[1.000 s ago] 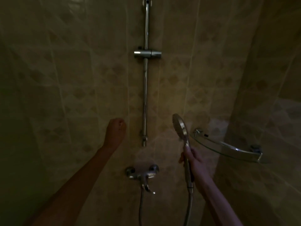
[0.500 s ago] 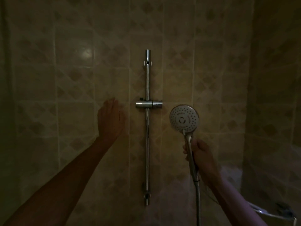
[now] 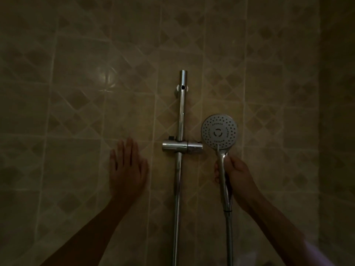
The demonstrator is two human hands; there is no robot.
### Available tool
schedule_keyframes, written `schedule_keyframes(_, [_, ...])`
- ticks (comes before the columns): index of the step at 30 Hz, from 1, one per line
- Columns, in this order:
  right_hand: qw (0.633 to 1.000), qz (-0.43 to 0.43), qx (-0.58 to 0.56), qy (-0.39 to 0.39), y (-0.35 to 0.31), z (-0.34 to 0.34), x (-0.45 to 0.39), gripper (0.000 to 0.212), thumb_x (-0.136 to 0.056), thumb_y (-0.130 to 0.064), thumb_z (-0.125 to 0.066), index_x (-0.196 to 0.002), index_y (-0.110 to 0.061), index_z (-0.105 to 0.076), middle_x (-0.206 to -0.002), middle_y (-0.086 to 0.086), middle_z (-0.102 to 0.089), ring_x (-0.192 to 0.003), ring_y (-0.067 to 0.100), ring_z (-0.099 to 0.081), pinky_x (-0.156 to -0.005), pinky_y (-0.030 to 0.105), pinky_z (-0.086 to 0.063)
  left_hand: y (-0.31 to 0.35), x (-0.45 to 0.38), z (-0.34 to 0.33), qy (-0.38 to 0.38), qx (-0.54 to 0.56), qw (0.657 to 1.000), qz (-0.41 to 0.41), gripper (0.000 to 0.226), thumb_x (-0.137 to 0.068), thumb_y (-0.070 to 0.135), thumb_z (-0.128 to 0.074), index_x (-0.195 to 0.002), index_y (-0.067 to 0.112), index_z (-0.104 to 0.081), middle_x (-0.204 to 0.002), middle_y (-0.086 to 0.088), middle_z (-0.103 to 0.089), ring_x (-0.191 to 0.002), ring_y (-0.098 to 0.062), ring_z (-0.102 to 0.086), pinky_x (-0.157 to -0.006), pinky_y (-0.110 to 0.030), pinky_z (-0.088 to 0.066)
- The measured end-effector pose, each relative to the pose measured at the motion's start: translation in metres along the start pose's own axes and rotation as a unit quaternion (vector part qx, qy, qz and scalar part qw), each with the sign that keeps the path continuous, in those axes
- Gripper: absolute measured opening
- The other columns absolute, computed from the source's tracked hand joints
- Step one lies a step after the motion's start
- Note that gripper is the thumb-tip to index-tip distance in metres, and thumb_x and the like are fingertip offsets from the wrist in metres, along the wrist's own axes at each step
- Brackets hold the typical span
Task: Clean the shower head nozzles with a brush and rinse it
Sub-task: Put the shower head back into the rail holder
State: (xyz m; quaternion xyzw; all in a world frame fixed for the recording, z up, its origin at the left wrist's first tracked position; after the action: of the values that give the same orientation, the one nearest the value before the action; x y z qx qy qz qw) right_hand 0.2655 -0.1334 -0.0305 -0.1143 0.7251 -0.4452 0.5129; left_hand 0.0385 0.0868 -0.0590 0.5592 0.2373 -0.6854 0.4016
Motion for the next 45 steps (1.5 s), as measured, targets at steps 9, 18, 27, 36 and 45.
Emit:
schedule_keyframes(9, [0.998, 0.04, -0.016, 0.045, -0.056, -0.032, -0.081, 0.031, -0.094, -0.011, -0.035, -0.078, -0.01, -0.061, -0.065, 0.002, -0.064, -0.058, 0.015, -0.059, -0.055, 0.029, -0.05, -0.001, 0.002, -0.003, 0.079, -0.028, 0.996, -0.017, 0.064, -0.097, 0.043, -0.026, -0.152, 0.013, -0.013, -0.161, -0.007, -0.011, -0.149, -0.025, -0.01, -0.119, -0.05, -0.009])
schedule_keyframes(18, [0.992, 0.1, -0.066, -0.029, -0.118, -0.077, -0.105, 0.02, -0.078, -0.007, -0.045, -0.067, -0.012, -0.061, -0.064, 0.004, -0.058, -0.058, 0.014, -0.055, -0.058, 0.027, -0.048, 0.003, 0.003, 0.005, 0.073, -0.039, 0.997, -0.008, 0.062, -0.097, 0.04, -0.027, -0.151, 0.012, -0.018, -0.16, -0.008, -0.016, -0.149, -0.024, -0.01, -0.119, -0.051, -0.011])
schedule_keyframes(27, [0.988, 0.095, -0.12, -0.038, -0.121, -0.091, -0.113, 0.026, -0.088, -0.006, -0.042, -0.068, -0.01, -0.056, -0.062, 0.004, -0.054, -0.054, 0.015, -0.051, -0.055, 0.028, -0.045, 0.002, 0.002, 0.005, 0.075, -0.041, 0.996, -0.013, 0.062, -0.096, 0.039, -0.029, -0.151, 0.011, -0.019, -0.16, -0.009, -0.017, -0.148, -0.025, -0.012, -0.119, -0.051, -0.012])
schedule_keyframes(36, [0.982, 0.187, -0.005, 0.01, -0.095, -0.078, -0.098, 0.029, -0.104, -0.018, -0.035, -0.09, -0.009, -0.06, -0.078, 0.006, -0.064, -0.066, 0.01, -0.062, -0.064, 0.025, -0.053, 0.0, 0.003, 0.0, 0.057, -0.039, 0.997, -0.014, 0.063, -0.096, 0.039, -0.03, -0.152, 0.011, -0.016, -0.161, -0.009, -0.013, -0.149, -0.025, -0.01, -0.119, -0.051, -0.011])
schedule_keyframes(45, [0.985, 0.174, 0.014, 0.005, -0.087, -0.07, -0.099, 0.032, -0.103, -0.019, -0.038, -0.105, 0.006, -0.058, -0.086, 0.007, -0.067, -0.07, 0.007, -0.065, -0.063, 0.02, -0.053, 0.005, 0.001, 0.016, -0.029, -0.037, 0.999, -0.017, 0.064, -0.096, 0.039, -0.03, -0.151, 0.009, -0.018, -0.16, -0.012, -0.014, -0.149, -0.026, -0.006, -0.119, -0.052, -0.008])
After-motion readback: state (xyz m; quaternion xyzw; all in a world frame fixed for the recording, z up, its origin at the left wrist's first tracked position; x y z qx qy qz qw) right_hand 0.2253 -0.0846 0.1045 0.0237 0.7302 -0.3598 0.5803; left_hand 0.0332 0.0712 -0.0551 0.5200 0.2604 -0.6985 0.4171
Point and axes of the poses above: each hand's wrist, its own x-axis away from the middle knuckle, its own z-axis out of the back of the hand, y = z × x, the point moved 3 cm from there along -x, towards the middle knuckle
